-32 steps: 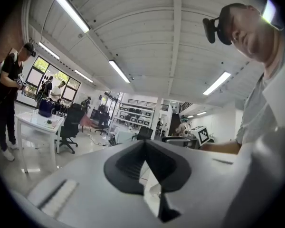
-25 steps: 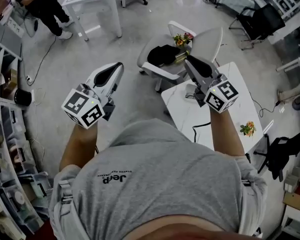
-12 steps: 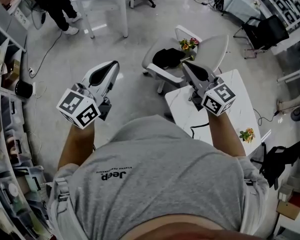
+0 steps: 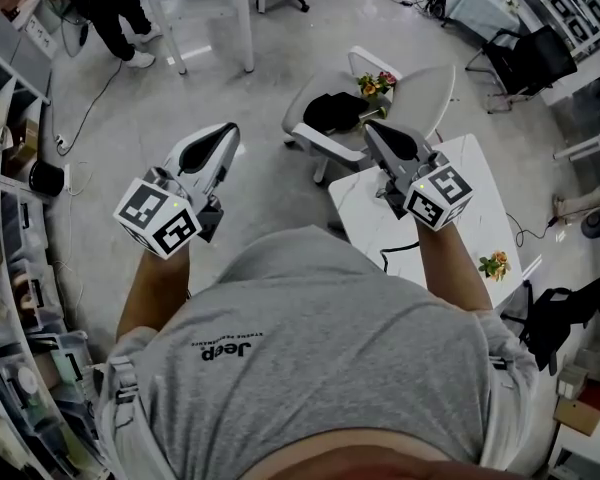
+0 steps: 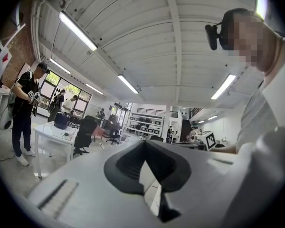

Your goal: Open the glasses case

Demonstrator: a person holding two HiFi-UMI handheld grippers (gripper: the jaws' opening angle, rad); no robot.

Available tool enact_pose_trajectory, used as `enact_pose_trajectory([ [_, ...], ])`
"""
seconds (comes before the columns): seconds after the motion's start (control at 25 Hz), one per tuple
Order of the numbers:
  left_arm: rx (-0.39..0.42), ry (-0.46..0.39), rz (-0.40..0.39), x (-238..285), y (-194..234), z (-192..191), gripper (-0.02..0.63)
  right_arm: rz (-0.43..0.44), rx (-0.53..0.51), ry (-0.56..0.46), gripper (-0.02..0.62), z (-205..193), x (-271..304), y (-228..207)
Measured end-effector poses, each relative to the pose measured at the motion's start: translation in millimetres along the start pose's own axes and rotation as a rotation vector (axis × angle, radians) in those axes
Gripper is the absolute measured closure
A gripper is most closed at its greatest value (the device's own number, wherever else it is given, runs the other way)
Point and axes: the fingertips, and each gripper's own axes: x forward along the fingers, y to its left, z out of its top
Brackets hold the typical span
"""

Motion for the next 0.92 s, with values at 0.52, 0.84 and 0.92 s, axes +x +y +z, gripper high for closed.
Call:
enact_pose_trajectory([
  [0.52, -0.004, -0.003, -0.011, -3, -8, -3, 0.574, -0.011, -0.026, 0.003, 0.594, 4, -9, 2],
  [0.84, -0.004, 0.001, -0.003, -7, -12, -1, 0.574, -0.008, -0.028, 0.003, 0.594, 5, -11, 6],
  [0.92, -0.003, 0.005, -0.001, -7, -12, -1, 0.574, -0.009, -0.029, 0.007, 0.594, 5, -11, 6],
])
